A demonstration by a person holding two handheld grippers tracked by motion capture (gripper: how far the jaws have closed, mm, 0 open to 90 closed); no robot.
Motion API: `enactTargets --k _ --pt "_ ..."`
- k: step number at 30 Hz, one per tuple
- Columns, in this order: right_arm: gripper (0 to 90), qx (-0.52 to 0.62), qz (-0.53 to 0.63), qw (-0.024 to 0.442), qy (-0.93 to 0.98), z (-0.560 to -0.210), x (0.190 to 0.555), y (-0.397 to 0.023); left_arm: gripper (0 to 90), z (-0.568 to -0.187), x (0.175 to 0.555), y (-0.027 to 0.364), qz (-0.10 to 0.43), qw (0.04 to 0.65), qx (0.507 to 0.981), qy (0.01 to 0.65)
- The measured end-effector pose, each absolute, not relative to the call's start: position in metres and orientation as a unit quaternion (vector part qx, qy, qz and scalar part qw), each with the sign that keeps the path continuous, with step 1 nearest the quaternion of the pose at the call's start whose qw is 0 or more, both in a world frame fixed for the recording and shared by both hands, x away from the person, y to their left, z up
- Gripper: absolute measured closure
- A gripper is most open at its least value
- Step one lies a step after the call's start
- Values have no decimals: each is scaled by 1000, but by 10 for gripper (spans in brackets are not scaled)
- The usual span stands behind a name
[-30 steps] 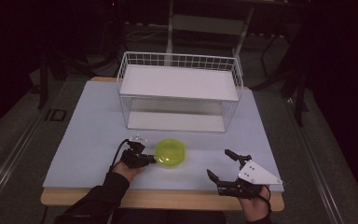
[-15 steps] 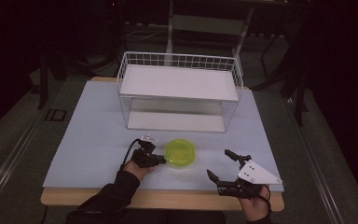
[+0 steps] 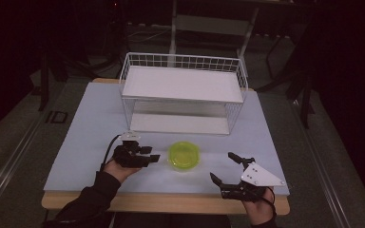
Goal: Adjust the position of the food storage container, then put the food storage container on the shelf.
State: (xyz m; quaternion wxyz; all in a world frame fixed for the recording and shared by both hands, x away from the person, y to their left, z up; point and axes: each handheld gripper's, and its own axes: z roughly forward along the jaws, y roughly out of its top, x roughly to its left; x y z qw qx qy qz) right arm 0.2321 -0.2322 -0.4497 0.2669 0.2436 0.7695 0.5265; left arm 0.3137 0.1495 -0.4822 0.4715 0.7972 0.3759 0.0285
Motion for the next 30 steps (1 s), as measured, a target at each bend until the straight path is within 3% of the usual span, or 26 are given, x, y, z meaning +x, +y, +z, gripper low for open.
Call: enactTargets --k 1,3,5,7,17,25,30 --pt "144 244 527 265 770 -450 232 -232 301 -480 312 152 16 479 797 368" --pt "144 244 527 257 773 -450 233 -232 122 -478 308 155 9 488 798 354" --pt "144 242 524 254 776 -450 233 -230 110 -476 303 158 11 500 794 345" --pt "144 239 524 250 778 -450 233 -229 14 -476 299 157 17 506 788 351" --pt "143 246 518 239 783 -438 231 -226 15 -457 276 152 64 557 778 282" --pt "137 258 513 248 781 -420 239 -232 15 -440 274 147 32 560 783 269" --pt "137 289 519 203 779 -412 254 -234 16 -436 285 146 19 559 775 293"
